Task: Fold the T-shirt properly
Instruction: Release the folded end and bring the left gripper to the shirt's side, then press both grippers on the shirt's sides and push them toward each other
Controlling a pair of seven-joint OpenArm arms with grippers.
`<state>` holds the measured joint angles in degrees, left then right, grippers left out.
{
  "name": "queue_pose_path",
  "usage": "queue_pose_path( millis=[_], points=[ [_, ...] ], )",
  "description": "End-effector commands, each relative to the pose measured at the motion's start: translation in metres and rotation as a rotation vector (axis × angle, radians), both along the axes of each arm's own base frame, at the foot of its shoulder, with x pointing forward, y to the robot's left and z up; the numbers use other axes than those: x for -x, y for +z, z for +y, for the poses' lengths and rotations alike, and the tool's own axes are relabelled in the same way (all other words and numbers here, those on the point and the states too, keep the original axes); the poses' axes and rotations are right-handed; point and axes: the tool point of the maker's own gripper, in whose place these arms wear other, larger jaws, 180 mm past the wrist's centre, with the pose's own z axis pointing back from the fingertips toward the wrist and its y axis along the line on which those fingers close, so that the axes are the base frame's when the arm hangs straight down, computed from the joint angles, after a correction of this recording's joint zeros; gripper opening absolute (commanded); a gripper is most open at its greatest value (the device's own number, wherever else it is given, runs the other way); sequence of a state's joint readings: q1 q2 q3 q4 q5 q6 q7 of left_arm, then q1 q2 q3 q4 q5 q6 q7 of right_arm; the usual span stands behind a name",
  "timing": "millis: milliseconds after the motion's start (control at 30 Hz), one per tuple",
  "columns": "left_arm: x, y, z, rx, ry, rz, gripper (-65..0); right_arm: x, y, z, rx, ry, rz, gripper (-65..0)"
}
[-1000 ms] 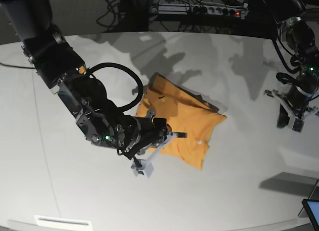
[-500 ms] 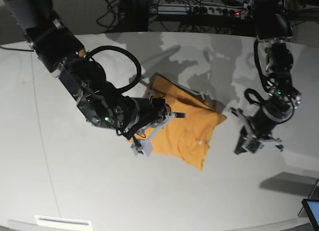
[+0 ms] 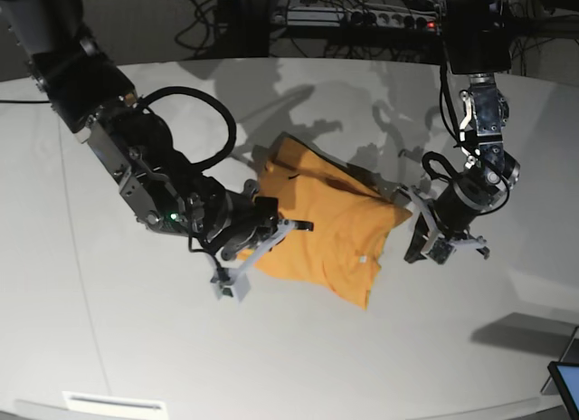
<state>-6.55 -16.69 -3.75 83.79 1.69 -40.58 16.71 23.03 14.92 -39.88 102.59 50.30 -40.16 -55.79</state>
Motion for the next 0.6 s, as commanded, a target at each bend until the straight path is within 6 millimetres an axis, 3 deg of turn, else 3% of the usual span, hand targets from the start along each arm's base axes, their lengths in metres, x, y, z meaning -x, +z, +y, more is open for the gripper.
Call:
queue_pose_path(
  millis=[0,133,333,567],
  points=[
    [-0.012,0.027,0.002,0.011,-0.002,-0.083,-65.0,-0.017,0.019,-0.004,0.008,-0.03,-0.104,-65.0],
    [-0.017,0.035,0.0,0.019,-0.008,-0.11,-65.0,-0.026,0.017,-0.01,0.129,-0.059,-0.278,-65.0],
    [-0.017,0.038,-0.001,0.03,-0.014,-0.127,-65.0,-0.017,0.009,-0.01,0.278,-0.066,-0.515,-65.0],
    [-0.016,0.035,-0.001,0.033,-0.011,-0.118,-65.0,-0.011,-0.003,-0.003,0.309,-0.063,-0.5,-65.0]
  ],
)
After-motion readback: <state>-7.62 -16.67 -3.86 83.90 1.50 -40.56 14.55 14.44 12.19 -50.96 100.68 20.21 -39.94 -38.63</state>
